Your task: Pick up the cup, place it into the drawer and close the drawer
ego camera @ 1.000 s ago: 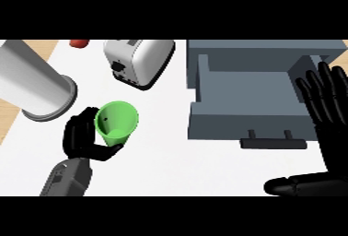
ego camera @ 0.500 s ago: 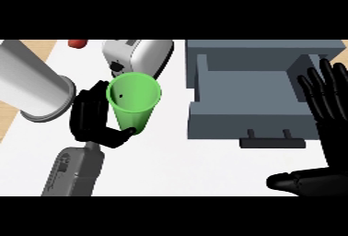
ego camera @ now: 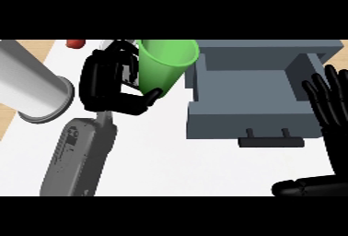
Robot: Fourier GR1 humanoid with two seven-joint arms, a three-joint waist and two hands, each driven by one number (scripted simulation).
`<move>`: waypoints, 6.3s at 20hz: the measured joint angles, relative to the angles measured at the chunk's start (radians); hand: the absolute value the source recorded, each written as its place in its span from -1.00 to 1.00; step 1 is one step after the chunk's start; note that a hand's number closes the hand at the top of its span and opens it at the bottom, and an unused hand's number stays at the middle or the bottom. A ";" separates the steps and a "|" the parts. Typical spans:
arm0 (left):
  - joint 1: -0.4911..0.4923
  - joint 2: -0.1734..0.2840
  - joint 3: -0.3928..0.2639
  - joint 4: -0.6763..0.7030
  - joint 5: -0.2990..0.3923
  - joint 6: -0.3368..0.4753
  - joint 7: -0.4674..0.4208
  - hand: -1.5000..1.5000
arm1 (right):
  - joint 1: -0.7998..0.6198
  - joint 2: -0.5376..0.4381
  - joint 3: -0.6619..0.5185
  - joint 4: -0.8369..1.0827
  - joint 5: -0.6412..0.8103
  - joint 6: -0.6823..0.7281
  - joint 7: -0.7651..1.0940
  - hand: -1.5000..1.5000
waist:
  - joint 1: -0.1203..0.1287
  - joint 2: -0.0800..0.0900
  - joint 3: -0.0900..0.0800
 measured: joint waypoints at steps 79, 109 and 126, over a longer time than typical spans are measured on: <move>-0.563 0.129 -0.410 0.672 0.555 0.326 -0.176 -1.00 | 0.009 -0.127 -0.021 0.008 -0.077 0.210 -0.031 1.00 | 0.018 -0.007 -0.001; 0.311 0.555 -0.214 -0.059 0.603 0.084 -0.117 -1.00 | -0.122 -0.186 0.309 0.509 0.826 0.049 -0.341 -1.00 | 0.028 0.002 0.000; 0.469 0.538 -0.041 -0.025 0.568 -0.150 -0.137 -1.00 | -0.484 -0.096 0.220 1.265 0.995 -0.140 -0.570 -1.00 | 0.025 -0.001 -0.003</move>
